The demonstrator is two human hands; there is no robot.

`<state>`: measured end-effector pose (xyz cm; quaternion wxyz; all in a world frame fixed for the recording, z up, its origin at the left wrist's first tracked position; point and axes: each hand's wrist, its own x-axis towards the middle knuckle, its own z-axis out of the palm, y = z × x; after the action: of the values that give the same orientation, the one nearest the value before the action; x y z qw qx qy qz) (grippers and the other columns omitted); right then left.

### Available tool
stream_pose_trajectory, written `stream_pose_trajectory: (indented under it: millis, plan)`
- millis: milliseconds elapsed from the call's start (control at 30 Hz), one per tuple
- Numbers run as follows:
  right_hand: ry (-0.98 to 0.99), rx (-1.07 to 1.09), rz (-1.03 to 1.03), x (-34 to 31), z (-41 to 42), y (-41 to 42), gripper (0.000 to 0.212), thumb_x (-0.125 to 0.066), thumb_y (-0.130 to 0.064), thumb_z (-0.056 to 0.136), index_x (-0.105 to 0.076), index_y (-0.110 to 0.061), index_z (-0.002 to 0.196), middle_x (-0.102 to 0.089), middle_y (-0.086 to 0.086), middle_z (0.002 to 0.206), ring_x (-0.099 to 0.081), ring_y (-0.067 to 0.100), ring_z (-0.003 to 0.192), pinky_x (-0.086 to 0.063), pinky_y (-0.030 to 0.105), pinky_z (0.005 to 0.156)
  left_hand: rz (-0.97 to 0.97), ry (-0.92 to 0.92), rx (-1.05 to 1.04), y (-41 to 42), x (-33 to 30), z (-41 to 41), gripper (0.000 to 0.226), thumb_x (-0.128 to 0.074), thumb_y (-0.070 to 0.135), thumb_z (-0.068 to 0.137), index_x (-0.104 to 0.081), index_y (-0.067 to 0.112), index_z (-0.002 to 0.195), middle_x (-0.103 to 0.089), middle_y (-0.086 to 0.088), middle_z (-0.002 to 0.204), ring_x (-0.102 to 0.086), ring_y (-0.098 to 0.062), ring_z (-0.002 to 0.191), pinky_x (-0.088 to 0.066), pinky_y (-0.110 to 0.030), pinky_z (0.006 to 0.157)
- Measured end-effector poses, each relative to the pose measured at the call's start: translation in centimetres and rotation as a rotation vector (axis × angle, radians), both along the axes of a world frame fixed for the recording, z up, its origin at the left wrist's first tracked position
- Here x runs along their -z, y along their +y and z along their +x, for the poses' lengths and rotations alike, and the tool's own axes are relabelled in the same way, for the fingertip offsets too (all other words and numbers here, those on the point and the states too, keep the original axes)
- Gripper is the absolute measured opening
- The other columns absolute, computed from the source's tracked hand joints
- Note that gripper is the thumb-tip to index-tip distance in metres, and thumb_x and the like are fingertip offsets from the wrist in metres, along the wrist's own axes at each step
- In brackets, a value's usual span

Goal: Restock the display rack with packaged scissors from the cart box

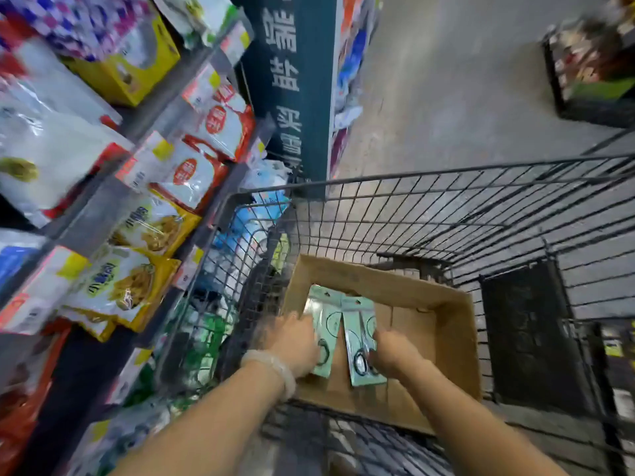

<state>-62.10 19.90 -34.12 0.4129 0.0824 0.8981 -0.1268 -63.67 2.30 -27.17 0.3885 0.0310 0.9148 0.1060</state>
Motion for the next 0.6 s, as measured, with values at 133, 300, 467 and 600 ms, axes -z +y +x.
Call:
stream_pose_trajectory:
  millis: [133, 300, 467, 600]
  plan:
    - [-0.134, 0.137, -0.054, 6.7, -1.0, 1.3, 0.045, -0.055, -0.027, 0.089, -0.043, -0.01, 0.129, -0.059, 0.011, 0.122, -0.059, 0.026, 0.108, -0.051, 0.035, 0.089, 0.013, -0.104, -0.034, 2.3, 5.4, -2.2, 0.052, -0.051, 0.027, 0.094, -0.031, 0.016, 0.142, -0.035, -0.009, 0.143, -0.032, -0.031, 0.134, -0.035, -0.044, 0.108]
    - [-0.164, 0.409, -0.111, 12.2, -2.0, 1.4, 0.07, -0.063, -0.043, 0.083, -0.035, -0.006, 0.136, -0.051, 0.014, 0.132, -0.055, 0.027, 0.117, -0.049, 0.035, 0.096, 0.027, -0.219, -0.122, 3.4, 9.9, -2.8, 0.052, -0.053, 0.029, 0.093, -0.035, 0.014, 0.139, -0.042, -0.01, 0.138, -0.043, -0.029, 0.127, -0.041, -0.04, 0.103]
    - [-0.152, 0.664, -0.084, 14.0, -2.5, 0.9, 0.072, -0.074, -0.035, 0.077, -0.033, -0.004, 0.127, -0.056, 0.014, 0.122, -0.059, 0.027, 0.109, -0.052, 0.034, 0.087, 0.055, -0.27, -0.169, 3.7, 11.4, -3.0, 0.057, -0.052, 0.029, 0.094, -0.03, 0.015, 0.145, -0.037, -0.008, 0.147, -0.04, -0.025, 0.133, -0.036, -0.033, 0.109]
    - [-0.228, 0.65, -0.066, 14.1, -1.8, 1.5, 0.026, -0.07, -0.024, 0.081, -0.06, -0.008, 0.099, -0.064, 0.009, 0.106, -0.064, 0.023, 0.101, -0.053, 0.028, 0.078, 0.054, -0.3, -0.208, 3.7, 11.7, -2.9, 0.055, -0.053, 0.03, 0.094, -0.033, 0.016, 0.143, -0.042, -0.006, 0.142, -0.045, -0.024, 0.129, -0.039, -0.034, 0.107]
